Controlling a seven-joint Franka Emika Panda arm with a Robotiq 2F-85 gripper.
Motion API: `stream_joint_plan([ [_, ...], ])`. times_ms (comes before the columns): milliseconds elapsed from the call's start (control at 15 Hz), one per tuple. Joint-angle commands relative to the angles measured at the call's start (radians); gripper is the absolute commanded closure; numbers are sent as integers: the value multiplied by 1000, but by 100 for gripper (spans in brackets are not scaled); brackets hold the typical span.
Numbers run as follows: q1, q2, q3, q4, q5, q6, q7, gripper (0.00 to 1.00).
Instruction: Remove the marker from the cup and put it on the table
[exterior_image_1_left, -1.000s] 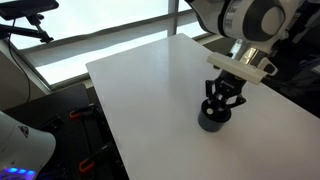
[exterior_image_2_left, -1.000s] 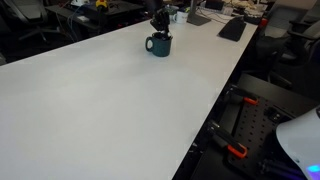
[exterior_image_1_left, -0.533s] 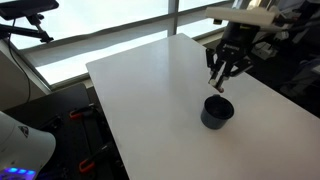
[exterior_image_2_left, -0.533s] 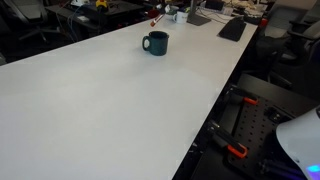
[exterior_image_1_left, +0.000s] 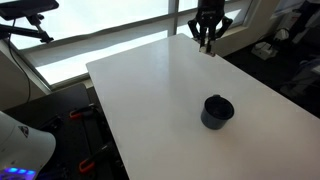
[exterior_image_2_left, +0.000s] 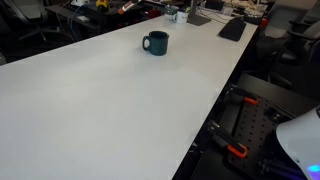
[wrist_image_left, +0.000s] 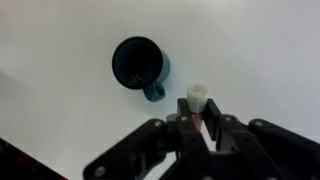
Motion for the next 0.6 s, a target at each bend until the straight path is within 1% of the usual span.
stream_joint_plan([
  [0,15,-75,6,-220,-41,239,75,95],
  [133,16,-71,-1,-298,-34,339,116,95],
  [267,11,-58,-10,-359,-15,415,153,95],
  [533,9,-42,-35,-446,-21,528,199,95],
])
